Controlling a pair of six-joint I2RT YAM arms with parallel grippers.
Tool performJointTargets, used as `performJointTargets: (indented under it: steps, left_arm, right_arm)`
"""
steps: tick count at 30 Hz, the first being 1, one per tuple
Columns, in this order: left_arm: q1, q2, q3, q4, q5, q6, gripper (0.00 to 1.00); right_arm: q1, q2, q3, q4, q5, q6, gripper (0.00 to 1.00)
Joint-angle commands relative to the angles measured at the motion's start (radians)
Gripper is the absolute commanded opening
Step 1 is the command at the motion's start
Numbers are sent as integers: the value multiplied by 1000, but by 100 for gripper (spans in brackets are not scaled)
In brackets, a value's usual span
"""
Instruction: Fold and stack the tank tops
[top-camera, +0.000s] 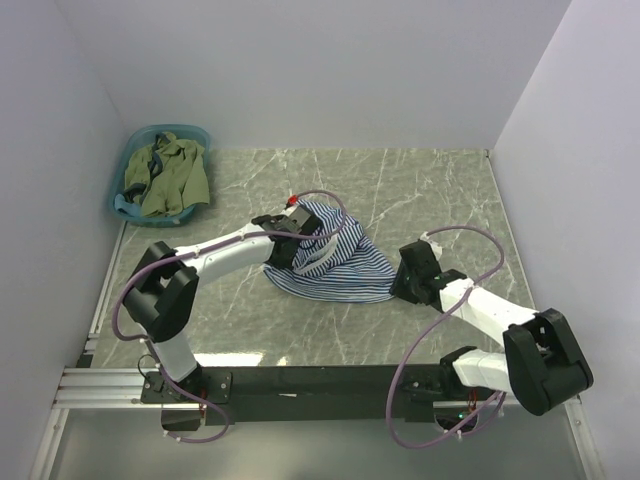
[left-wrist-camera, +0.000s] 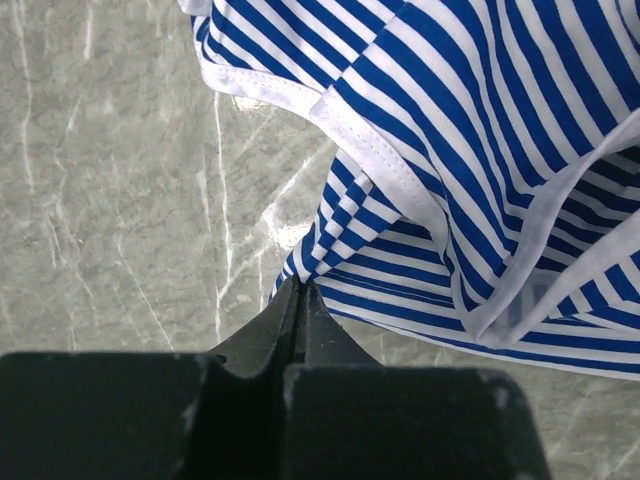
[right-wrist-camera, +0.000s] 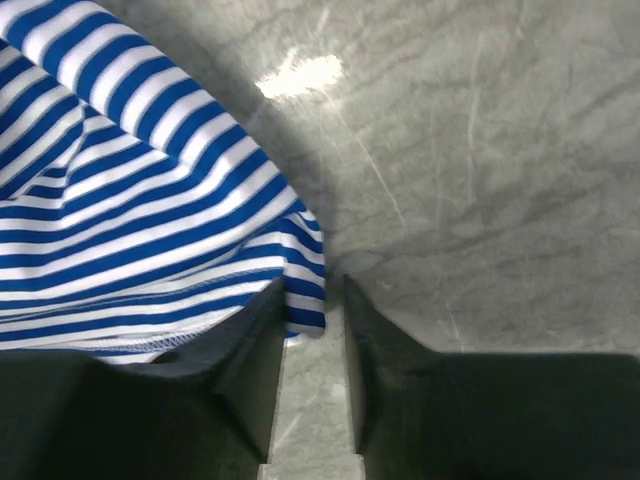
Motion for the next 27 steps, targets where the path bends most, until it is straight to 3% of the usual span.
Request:
performJointTargets:
  steps: [1, 3, 4, 5, 11, 18, 27]
  left_arm:
    - [16, -57, 19, 19, 44, -8, 0]
    - [26, -69, 19, 22, 68, -8, 0]
    - [35, -81, 21, 22, 78, -11, 1]
    - [41, -89, 27, 22, 88, -11, 1]
    - [118, -199, 105, -8, 208, -25, 1]
    - [257, -380, 267, -24, 369, -94, 1]
    - [323, -529, 560, 45, 408, -236, 0]
  right_arm:
    - [-5, 20, 41, 32, -4, 8, 33]
    - [-5, 30, 50, 28, 3, 8, 20]
    - [-3, 29, 53, 25, 11, 8, 5]
    - [-3, 24, 58, 17, 19, 4, 0]
    - [-16, -100, 223, -125, 118, -50, 0]
    - [-83, -281, 591, -265, 192, -131, 0]
    - [-129, -249, 1031, -298, 140, -210, 0]
